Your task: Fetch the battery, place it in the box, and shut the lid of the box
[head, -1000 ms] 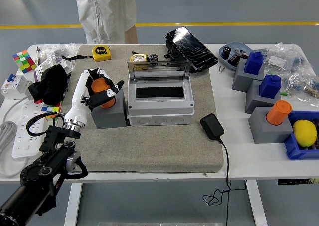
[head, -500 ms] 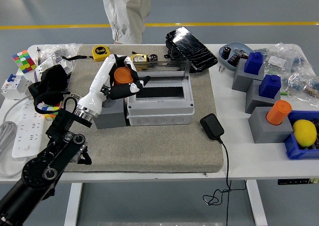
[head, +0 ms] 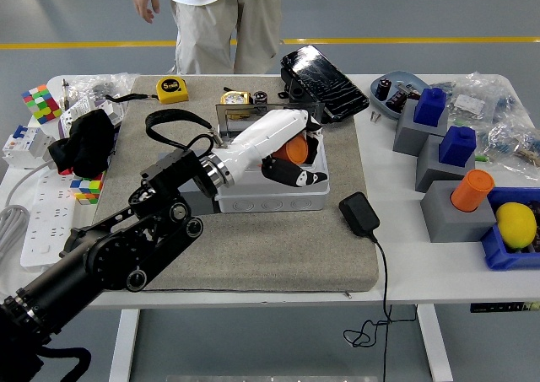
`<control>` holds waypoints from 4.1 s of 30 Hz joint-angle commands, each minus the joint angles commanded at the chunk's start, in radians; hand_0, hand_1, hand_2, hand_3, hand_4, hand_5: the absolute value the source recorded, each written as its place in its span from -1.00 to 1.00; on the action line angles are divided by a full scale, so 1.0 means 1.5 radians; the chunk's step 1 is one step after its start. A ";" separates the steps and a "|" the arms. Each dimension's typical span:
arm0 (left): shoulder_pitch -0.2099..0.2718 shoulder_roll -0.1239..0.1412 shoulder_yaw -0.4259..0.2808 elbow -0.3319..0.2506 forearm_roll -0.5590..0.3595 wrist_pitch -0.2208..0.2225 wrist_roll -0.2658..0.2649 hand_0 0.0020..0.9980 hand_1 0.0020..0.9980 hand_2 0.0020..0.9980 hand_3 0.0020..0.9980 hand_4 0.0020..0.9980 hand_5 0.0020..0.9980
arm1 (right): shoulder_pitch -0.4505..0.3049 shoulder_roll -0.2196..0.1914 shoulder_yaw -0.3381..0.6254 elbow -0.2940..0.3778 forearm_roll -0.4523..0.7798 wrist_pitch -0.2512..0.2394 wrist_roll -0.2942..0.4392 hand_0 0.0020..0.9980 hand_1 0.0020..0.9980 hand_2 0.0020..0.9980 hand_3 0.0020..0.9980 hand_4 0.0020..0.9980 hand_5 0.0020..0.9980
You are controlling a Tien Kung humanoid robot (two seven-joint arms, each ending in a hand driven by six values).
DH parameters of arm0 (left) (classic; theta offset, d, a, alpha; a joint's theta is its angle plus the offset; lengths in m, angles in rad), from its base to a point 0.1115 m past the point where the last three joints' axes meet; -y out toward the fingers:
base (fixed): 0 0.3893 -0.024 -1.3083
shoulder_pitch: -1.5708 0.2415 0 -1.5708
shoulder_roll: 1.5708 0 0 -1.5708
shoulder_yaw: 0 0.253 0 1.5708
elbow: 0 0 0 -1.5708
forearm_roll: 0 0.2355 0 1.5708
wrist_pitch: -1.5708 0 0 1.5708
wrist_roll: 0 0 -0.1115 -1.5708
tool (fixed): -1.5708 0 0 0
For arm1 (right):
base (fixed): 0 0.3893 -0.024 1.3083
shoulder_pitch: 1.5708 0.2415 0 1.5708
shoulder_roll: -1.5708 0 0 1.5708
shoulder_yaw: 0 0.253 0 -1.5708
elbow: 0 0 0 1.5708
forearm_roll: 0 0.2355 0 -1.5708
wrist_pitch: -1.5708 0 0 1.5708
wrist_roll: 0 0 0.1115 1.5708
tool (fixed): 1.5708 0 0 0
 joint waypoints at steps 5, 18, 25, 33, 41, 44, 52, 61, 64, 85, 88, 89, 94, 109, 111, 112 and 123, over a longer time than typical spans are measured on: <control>-0.026 0.000 0.019 0.038 0.035 0.003 0.027 -0.79 -0.85 -0.71 -0.52 0.86 -1.00 | 0.000 -0.001 -0.002 0.000 0.000 0.000 -0.001 0.60 0.53 0.52 0.58 1.00 0.37; -0.038 0.000 0.024 0.103 0.029 0.027 0.020 -0.70 -0.74 -0.58 -0.33 1.00 -1.00 | 0.002 -0.002 -0.021 0.000 0.010 -0.001 0.001 0.60 0.53 0.52 0.58 1.00 0.37; -0.032 0.000 0.024 0.107 0.018 0.045 -0.012 -0.56 -0.35 -0.30 0.20 1.00 -0.81 | 0.002 -0.002 -0.025 0.000 0.010 -0.001 0.002 0.60 0.53 0.52 0.58 1.00 0.36; -0.030 0.000 0.021 0.112 0.027 0.053 -0.024 -0.55 -0.32 -0.28 0.27 1.00 -0.78 | 0.002 -0.002 -0.026 0.000 0.011 -0.002 0.003 0.60 0.53 0.52 0.58 1.00 0.36; -0.019 0.000 0.020 0.066 0.005 0.053 -0.030 -0.55 -0.32 -0.28 0.28 1.00 -0.78 | 0.001 -0.001 -0.020 0.000 0.008 -0.003 0.004 0.60 0.53 0.52 0.58 1.00 0.36; -0.009 0.000 0.013 0.037 -0.002 0.051 -0.027 -0.52 -0.31 -0.27 0.27 1.00 -0.76 | 0.001 0.000 -0.020 0.000 0.009 -0.004 0.005 0.60 0.53 0.52 0.58 1.00 0.36; 0.054 0.000 -0.055 -0.074 -0.003 0.039 0.000 -0.44 -0.18 -0.24 0.21 1.00 -0.70 | 0.000 0.000 -0.016 0.000 0.007 -0.004 0.008 0.60 0.53 0.52 0.57 1.00 0.36; 0.136 0.057 -0.135 -0.159 -0.009 0.036 0.013 -0.25 0.06 -0.13 0.17 1.00 -0.64 | -0.003 -0.002 -0.007 0.000 0.001 -0.005 0.008 0.60 0.53 0.51 0.57 1.00 0.36; 0.160 0.073 -0.156 -0.175 -0.010 0.036 0.017 -0.24 0.07 -0.14 0.15 1.00 -0.64 | -0.004 -0.002 -0.005 0.000 0.000 -0.005 0.009 0.60 0.53 0.51 0.57 1.00 0.36; 0.197 0.112 -0.135 -0.143 -0.012 0.030 0.032 -0.30 0.02 -0.15 0.14 1.00 -0.63 | -0.002 -0.001 -0.013 0.000 0.009 -0.008 0.018 0.59 0.53 0.51 0.57 1.00 0.36; 0.197 0.107 -0.127 -0.144 -0.016 0.030 0.032 -0.30 0.02 -0.15 0.14 1.00 -0.60 | -0.003 -0.001 -0.014 0.000 0.009 -0.008 0.018 0.59 0.52 0.51 0.57 1.00 0.36; 0.197 0.106 -0.126 -0.144 -0.017 0.030 0.032 -0.30 0.02 -0.15 0.14 1.00 -0.60 | -0.003 -0.001 -0.014 0.000 0.009 -0.008 0.018 0.59 0.52 0.51 0.57 1.00 0.36; 0.195 0.094 -0.112 -0.146 -0.025 0.029 0.030 -0.30 0.02 -0.11 0.14 1.00 -0.55 | -0.005 -0.002 -0.015 0.000 0.010 -0.009 0.018 0.59 0.52 0.51 0.57 1.00 0.36; 0.180 0.041 -0.084 -0.142 -0.048 0.028 0.020 -0.28 0.02 -0.11 0.13 1.00 -0.54 | -0.002 -0.001 -0.026 0.000 0.021 -0.009 0.023 0.59 0.52 0.50 0.57 1.00 0.36; 0.175 0.035 -0.080 -0.140 -0.059 0.030 0.016 -0.28 0.00 -0.10 0.12 1.00 -0.54 | -0.002 -0.001 -0.024 0.000 0.018 -0.009 0.021 0.59 0.52 0.50 0.57 1.00 0.35; 0.173 0.033 -0.078 -0.138 -0.059 0.029 0.016 -0.28 0.00 -0.10 0.12 1.00 -0.54 | -0.002 -0.001 -0.024 0.000 0.017 -0.009 0.020 0.59 0.52 0.50 0.57 1.00 0.35; 0.166 0.064 -0.088 -0.125 -0.048 0.023 0.023 -0.29 0.00 -0.10 0.12 1.00 -0.53 | -0.002 -0.001 -0.023 0.000 0.017 -0.009 0.021 0.59 0.52 0.50 0.57 1.00 0.35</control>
